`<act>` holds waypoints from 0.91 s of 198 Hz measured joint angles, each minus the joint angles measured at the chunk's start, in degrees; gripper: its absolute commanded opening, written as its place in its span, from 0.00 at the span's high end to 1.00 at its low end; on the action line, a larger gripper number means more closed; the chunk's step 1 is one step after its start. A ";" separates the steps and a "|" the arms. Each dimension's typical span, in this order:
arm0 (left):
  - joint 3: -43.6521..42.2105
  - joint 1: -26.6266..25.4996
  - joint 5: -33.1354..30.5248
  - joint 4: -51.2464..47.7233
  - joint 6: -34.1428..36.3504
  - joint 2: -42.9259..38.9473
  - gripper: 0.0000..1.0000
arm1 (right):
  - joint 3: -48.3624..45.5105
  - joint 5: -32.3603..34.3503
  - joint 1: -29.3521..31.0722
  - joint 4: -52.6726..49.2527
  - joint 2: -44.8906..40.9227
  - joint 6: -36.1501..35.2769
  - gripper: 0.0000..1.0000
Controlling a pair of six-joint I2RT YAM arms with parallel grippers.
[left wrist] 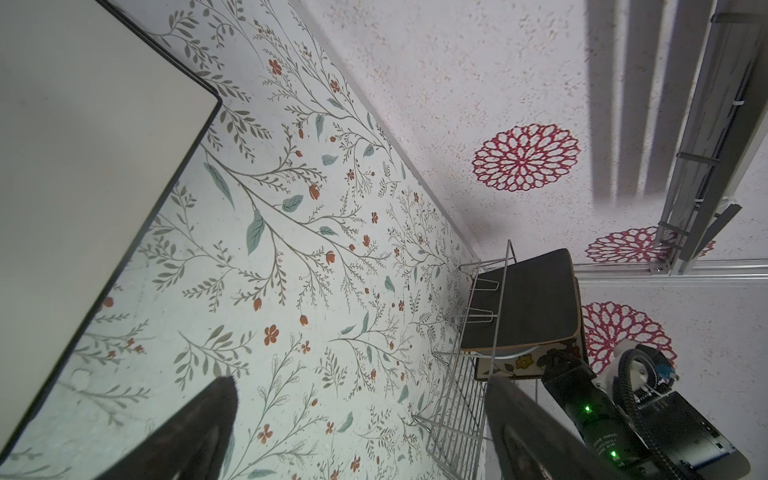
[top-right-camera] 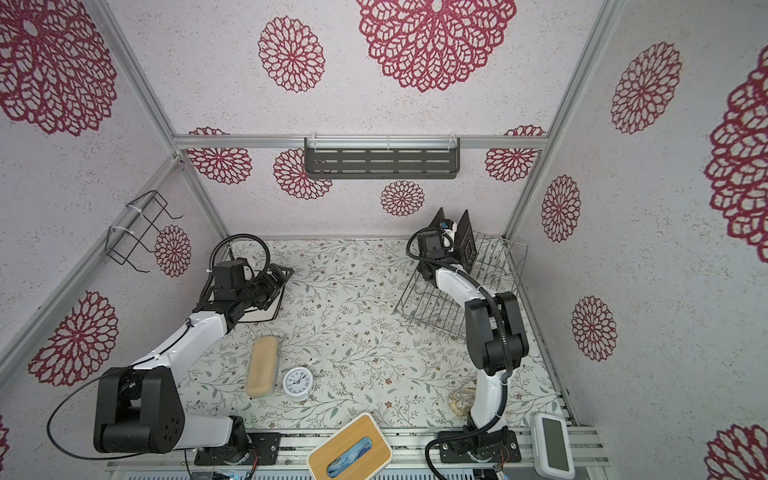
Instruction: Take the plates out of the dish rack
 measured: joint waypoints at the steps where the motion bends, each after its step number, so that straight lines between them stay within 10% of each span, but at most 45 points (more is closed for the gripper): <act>1: 0.00 0.00 -0.02 0.02 0.00 0.00 0.03 | 0.00 0.07 0.00 0.02 0.00 0.00 0.82; 180: 0.13 -0.66 -0.02 0.07 0.00 0.68 0.03 | -0.02 2.03 -0.20 -0.28 0.00 6.01 1.00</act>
